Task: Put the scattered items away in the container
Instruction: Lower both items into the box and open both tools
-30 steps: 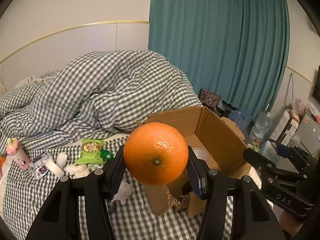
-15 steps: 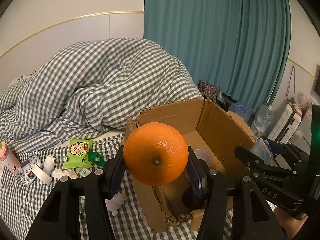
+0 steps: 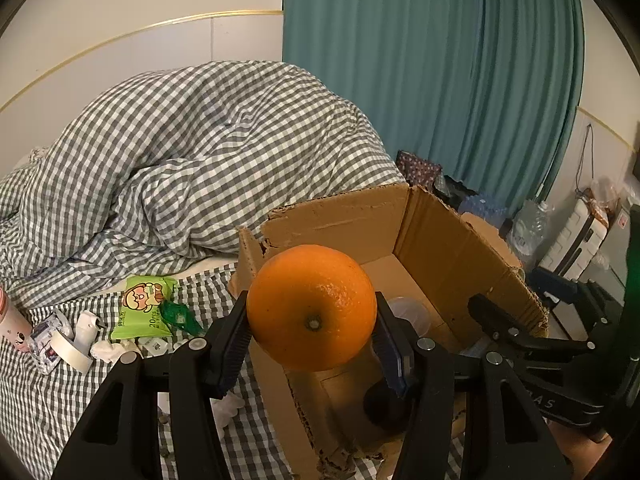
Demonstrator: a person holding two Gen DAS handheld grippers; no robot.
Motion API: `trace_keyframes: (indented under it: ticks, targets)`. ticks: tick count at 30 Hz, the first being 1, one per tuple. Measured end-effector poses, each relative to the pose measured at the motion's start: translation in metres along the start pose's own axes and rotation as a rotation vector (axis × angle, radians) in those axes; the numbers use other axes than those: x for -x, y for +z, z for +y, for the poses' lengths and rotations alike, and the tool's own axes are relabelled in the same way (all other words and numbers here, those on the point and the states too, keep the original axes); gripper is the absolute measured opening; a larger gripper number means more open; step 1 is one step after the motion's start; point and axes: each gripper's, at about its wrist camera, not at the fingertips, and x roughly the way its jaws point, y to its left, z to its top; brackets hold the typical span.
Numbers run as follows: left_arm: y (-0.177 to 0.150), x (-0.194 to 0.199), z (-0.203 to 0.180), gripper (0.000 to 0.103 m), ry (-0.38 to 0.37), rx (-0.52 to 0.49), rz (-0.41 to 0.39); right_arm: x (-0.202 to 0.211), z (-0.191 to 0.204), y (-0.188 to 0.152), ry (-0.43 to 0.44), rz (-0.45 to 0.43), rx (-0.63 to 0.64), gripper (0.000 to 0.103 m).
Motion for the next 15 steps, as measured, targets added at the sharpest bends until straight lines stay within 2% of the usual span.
trace_keyframes:
  ticks: [15]
  targets:
    - [0.003,-0.02,-0.023,0.058,-0.032,-0.041,0.036,0.029,-0.034,0.003,-0.041,-0.074,-0.088,0.092]
